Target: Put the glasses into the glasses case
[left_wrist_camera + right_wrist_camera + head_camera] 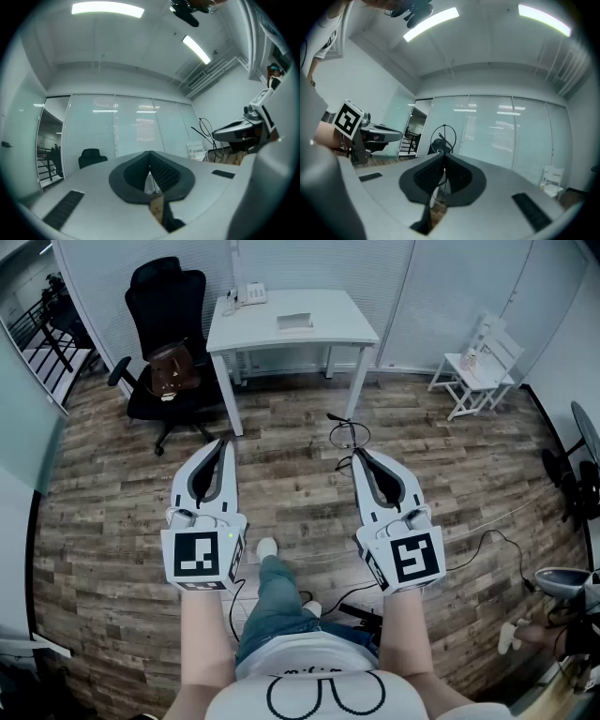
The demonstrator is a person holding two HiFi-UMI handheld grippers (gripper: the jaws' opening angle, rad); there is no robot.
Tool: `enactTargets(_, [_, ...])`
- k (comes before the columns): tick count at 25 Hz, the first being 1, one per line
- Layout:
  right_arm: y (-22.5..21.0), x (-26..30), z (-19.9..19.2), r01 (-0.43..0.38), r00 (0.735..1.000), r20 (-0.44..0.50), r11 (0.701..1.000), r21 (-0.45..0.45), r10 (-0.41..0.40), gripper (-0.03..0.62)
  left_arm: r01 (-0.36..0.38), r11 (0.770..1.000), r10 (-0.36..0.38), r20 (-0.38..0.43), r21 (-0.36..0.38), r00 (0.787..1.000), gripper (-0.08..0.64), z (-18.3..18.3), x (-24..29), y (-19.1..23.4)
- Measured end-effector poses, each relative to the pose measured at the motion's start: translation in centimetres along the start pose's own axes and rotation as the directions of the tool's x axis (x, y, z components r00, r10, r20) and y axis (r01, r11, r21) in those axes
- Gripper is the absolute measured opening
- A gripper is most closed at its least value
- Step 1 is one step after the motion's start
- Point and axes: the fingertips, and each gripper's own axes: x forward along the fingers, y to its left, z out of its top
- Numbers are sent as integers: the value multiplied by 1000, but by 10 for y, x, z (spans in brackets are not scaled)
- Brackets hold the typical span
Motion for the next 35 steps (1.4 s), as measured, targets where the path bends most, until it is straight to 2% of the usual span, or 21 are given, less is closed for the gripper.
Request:
enactTargets(7, [-9,20,-3,7,1000,1,1000,10,-7,18,-6,1000,6,-7,-4,1000,15,-7,18,14])
enactTargets(12, [-16,58,-14,-12,1000,-18,1000,15,12,18,1,1000,-2,-33,-29,999,15,-25,52,32])
enactTargets(20, [-33,167,-38,-28,998,-54,999,25,29,18,20,998,-24,-63,-62,998,15,-61,149,88])
enactTargets(27, [-57,276,-41,23,998,-66,1000,12,-23,18,56,995,-61,-55,-82,997,15,-78,246,152])
enactTargets(35, [-69,341,-46,32,996,-88,999,-11,-33,18,88,991,-94,-56,-98,994,15,-91,303,183])
